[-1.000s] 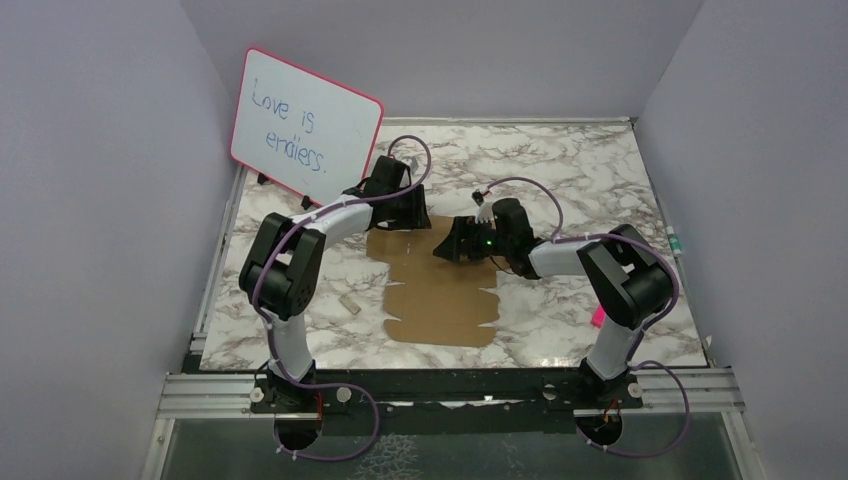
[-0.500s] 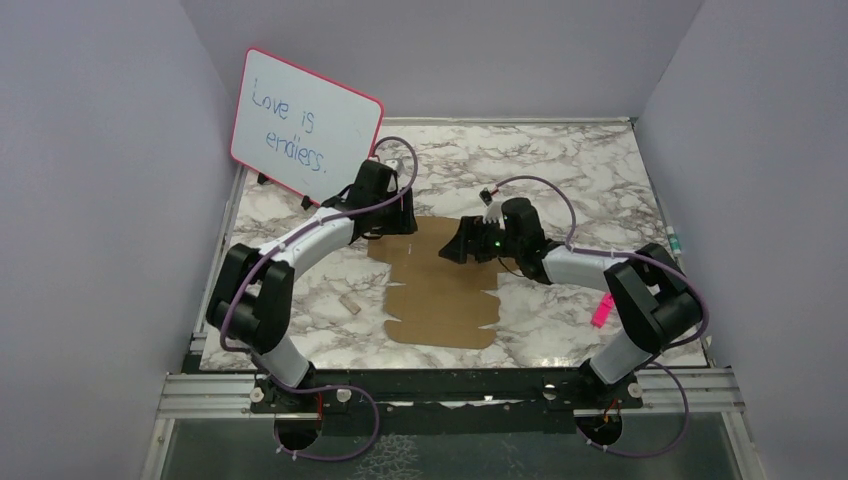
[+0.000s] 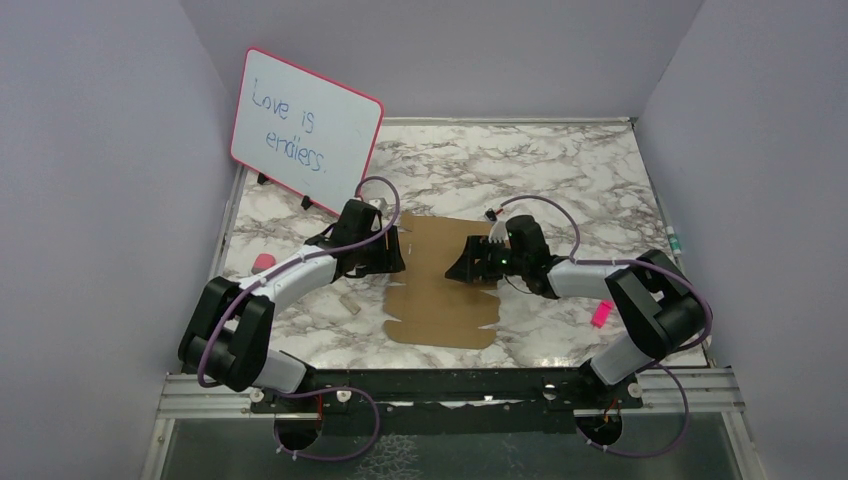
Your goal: Fold the paper box
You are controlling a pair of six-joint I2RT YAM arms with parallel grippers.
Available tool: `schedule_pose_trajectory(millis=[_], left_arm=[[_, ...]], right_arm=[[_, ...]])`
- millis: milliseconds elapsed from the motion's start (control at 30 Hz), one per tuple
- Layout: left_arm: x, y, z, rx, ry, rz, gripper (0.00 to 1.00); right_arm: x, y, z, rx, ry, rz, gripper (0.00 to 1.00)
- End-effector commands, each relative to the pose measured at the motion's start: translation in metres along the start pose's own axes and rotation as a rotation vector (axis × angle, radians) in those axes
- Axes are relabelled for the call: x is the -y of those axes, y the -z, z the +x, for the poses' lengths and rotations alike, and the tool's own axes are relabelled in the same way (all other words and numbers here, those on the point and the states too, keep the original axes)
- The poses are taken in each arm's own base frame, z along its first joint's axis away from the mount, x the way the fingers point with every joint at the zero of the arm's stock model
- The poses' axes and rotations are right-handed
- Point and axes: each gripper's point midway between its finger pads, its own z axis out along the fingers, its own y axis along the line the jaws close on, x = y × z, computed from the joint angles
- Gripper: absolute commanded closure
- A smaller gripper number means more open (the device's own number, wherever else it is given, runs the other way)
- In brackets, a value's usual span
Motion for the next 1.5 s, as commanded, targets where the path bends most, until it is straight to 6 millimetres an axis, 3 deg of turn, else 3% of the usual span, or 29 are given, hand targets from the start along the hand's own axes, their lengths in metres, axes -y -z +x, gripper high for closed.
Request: schedule_pose_trajectory(millis=[0,567,800,1100,1467], left_arm=[[0.017,-0.003,-0.007,0.035,0.031,0.084,0.38],[0.004,-0.029,0.013,-0.037,0.052,0.054,0.45],[0.025,-0.022,0.012,-0.021,0.005,0.071,0.51],[0.037,-0.015,0.008,0.0,-0.044,0.039,0.6],[0.069,-0.019,0.013,-0.005,-0.078,0.083,0.62]], right_arm=[[-0.009,0.0,0.005,-0.009,-0.007,-0.044,0.15],[-0.003,-0.005,0.012,-0.021,-0.02,-0.04,0.15],[-0.001,-0.006,0.014,-0.025,-0.023,-0.039,0.15],[0.0,-0.006,0.014,-0.022,-0.023,-0.03,0.15],[0.008,-0.012,0.023,-0.041,-0.034,-0.002,0.15]])
